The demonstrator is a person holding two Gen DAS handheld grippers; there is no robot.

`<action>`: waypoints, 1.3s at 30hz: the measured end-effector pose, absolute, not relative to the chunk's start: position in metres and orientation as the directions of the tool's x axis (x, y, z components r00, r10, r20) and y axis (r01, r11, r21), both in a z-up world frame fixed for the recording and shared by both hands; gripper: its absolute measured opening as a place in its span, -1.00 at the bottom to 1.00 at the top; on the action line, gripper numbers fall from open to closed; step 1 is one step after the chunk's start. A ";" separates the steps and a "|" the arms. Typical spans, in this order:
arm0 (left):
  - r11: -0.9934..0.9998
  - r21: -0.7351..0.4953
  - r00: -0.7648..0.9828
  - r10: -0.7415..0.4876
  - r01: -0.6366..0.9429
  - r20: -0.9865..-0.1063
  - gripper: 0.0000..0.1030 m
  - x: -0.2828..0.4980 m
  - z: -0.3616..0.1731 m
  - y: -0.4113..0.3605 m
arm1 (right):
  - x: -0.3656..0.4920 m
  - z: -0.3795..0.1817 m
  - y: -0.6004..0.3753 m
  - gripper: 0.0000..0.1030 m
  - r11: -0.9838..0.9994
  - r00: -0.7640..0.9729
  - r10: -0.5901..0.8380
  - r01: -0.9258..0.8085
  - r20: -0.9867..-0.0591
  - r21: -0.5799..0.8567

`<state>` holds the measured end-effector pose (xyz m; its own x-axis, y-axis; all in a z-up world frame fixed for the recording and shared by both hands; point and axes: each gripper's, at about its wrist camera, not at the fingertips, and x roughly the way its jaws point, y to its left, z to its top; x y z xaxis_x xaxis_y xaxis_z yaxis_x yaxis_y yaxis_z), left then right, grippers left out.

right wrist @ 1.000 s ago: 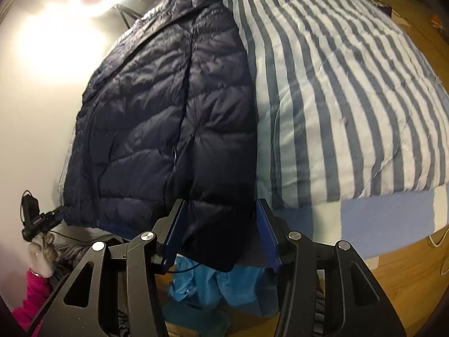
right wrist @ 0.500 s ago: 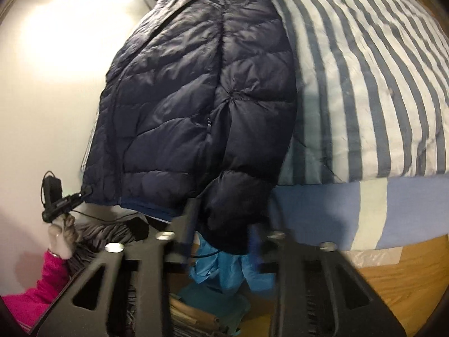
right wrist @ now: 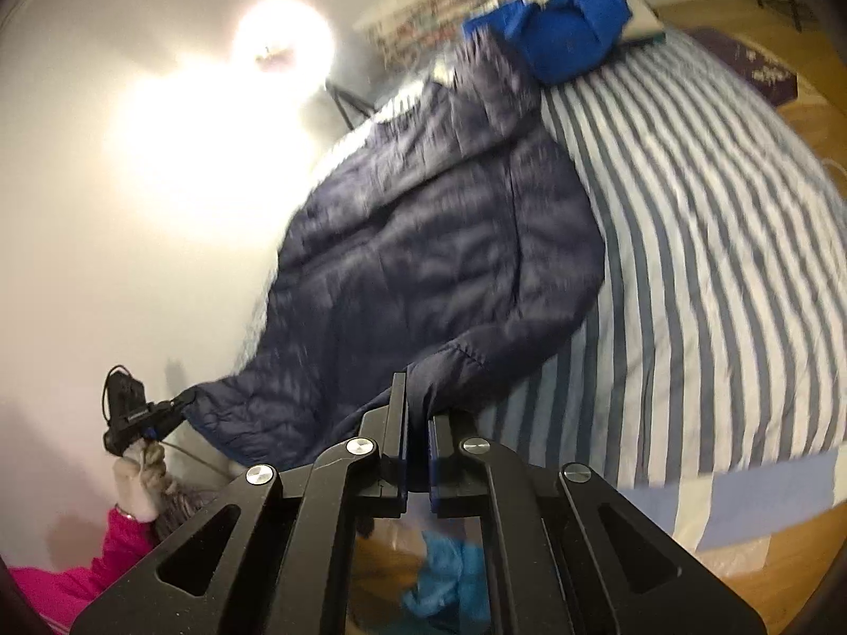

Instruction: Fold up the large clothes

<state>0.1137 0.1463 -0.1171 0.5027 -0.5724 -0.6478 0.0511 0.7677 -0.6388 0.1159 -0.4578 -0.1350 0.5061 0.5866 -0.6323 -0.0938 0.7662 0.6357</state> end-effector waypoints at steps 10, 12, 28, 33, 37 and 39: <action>0.807 -0.584 0.576 -0.521 0.090 -0.630 -0.90 0.199 -0.074 0.134 | 0.182 -0.082 -0.455 -0.93 0.813 0.629 0.502 -0.110 -0.594 0.572; 0.813 -0.576 0.584 -0.510 0.086 -0.632 -0.90 0.218 -0.071 0.133 | 0.202 -0.079 -0.452 -0.93 0.824 0.642 0.483 -0.105 -0.595 0.556; 0.872 -0.487 0.637 -0.405 0.052 -0.656 -0.91 0.380 -0.077 0.129 | 0.368 -0.073 -0.432 -0.94 0.897 0.693 0.349 -0.051 -0.631 0.440; 0.888 -0.459 0.649 -0.365 0.028 -0.667 -0.91 0.441 -0.089 0.126 | 0.428 -0.082 -0.424 -0.94 0.920 0.694 0.286 -0.006 -0.661 0.391; 0.903 -0.429 0.661 -0.329 0.012 -0.675 -0.91 0.491 -0.098 0.120 | 0.479 -0.085 -0.418 -0.95 0.942 0.700 0.231 0.015 -0.676 0.336; 0.913 -0.408 0.668 -0.302 -0.003 -0.680 -0.91 0.520 -0.103 0.118 | 0.504 -0.087 -0.413 -0.95 0.952 0.707 0.199 0.026 -0.679 0.305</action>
